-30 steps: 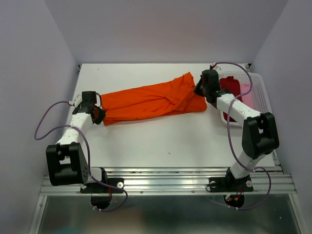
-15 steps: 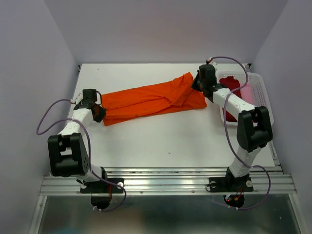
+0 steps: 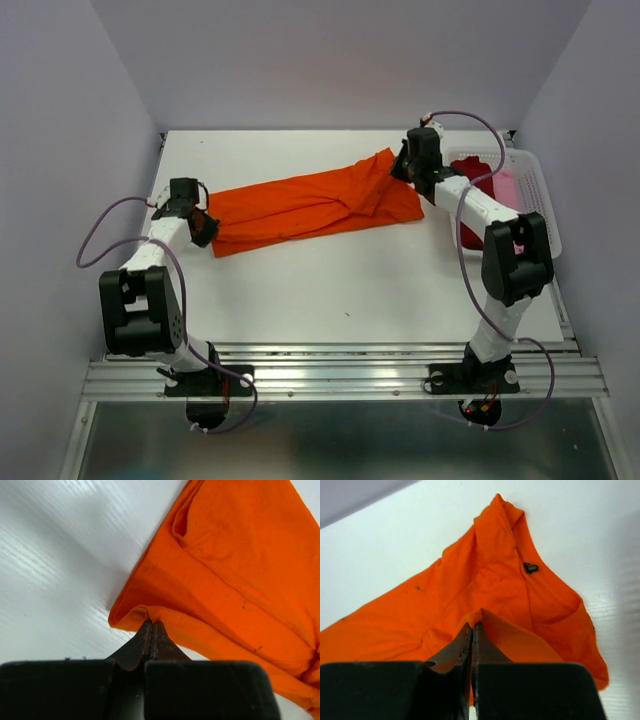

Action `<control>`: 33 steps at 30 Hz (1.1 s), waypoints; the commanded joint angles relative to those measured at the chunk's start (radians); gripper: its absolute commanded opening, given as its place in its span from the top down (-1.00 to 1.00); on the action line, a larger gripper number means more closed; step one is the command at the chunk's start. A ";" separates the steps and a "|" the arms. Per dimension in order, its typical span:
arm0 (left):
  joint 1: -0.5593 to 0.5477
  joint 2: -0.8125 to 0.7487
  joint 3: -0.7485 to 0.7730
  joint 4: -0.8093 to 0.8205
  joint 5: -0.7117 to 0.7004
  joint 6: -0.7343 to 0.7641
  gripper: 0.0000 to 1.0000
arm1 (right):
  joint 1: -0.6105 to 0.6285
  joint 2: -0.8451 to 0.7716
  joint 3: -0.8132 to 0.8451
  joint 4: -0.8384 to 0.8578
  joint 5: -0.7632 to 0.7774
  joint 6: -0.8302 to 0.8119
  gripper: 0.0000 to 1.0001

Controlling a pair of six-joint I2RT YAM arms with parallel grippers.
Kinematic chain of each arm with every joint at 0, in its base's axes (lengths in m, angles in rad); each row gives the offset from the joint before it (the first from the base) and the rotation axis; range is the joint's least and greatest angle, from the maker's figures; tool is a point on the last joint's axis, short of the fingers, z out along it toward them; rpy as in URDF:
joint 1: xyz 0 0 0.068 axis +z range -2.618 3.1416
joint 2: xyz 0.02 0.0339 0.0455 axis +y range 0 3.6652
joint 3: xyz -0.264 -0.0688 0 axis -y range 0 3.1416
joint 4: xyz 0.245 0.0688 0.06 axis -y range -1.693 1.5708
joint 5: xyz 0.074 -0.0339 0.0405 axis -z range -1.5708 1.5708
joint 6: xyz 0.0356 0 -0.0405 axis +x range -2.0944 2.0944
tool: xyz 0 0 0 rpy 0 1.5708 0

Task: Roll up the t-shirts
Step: Fold the T-shirt at the center of the board.

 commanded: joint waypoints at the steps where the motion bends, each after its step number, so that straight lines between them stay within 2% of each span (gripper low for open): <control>1: 0.004 -0.168 -0.042 -0.049 0.019 0.060 1.00 | -0.009 -0.134 -0.070 0.019 0.013 -0.014 0.99; 5: 0.003 -0.262 -0.117 -0.112 0.028 0.073 1.00 | -0.009 -0.268 -0.210 0.013 0.027 0.002 0.99; 11: 0.003 -0.341 -0.242 -0.123 0.066 0.044 1.00 | -0.009 -0.432 -0.389 -0.004 0.043 0.023 0.99; 17: 0.003 -0.384 -0.278 -0.163 0.066 0.034 1.00 | -0.009 -0.539 -0.444 -0.029 0.069 0.029 0.99; 25: 0.003 -0.329 -0.229 -0.129 0.045 0.032 1.00 | -0.009 -0.471 -0.398 -0.017 0.079 0.017 0.99; 33: 0.004 -0.196 -0.110 -0.089 0.034 0.031 1.00 | -0.009 -0.288 -0.220 0.007 0.086 -0.010 0.99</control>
